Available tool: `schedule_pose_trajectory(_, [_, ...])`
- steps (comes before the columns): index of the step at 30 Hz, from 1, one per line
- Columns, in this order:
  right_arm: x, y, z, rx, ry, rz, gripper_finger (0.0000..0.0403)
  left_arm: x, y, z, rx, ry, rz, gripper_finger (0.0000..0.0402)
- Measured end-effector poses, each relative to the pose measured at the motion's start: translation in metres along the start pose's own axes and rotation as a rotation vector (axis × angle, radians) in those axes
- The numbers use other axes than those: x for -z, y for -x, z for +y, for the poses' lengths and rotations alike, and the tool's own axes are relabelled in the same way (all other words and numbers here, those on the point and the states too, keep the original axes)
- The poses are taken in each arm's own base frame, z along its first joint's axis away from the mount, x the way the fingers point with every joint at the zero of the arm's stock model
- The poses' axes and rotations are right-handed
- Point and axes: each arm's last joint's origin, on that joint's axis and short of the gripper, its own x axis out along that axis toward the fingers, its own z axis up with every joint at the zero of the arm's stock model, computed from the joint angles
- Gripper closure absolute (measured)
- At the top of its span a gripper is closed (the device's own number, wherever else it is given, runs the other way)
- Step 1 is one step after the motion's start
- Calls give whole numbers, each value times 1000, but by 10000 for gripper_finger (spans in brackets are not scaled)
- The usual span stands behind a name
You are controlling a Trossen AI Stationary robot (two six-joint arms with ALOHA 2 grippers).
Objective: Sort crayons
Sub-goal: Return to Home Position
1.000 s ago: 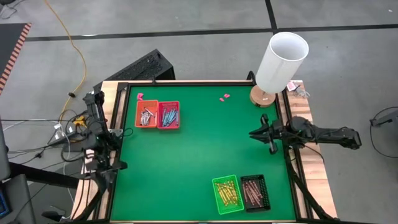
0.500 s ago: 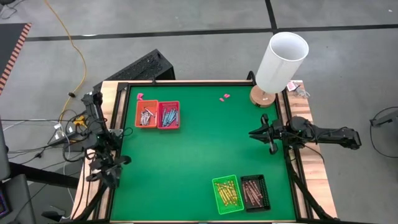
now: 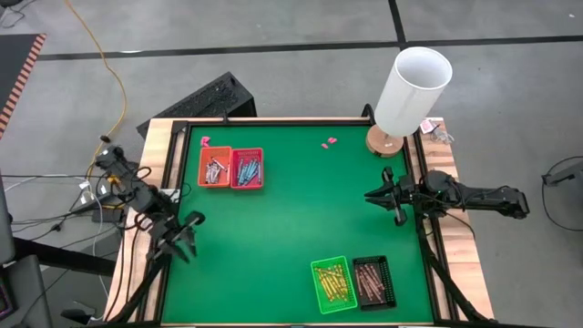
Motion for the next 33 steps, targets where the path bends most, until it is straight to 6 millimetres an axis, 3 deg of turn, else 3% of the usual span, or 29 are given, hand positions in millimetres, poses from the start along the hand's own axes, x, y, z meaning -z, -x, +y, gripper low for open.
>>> schedule_pose_trajectory(7, [0, 0, 0, 0, 15, 2, 335, 3, 3, 14, -23, 13, 6, 297])
schedule_pose_trajectory(10, [0, 0, 0, 1, 22, 3, 335, 5, 5, 24, -174, 59, 37, 297])
schedule_pose_trajectory(16, [1, 0, 0, 2, 27, 4, 335, 16, 12, 38, -553, 315, 112, 297])
schedule_pose_trajectory(22, [1, 0, 0, 3, 36, 6, 335, 12, 10, 33, -323, 204, 88, 297])
schedule_pose_trajectory(33, [1, -1, 0, 5, 50, 12, 335, 16, 12, 37, -491, 255, 127, 297])
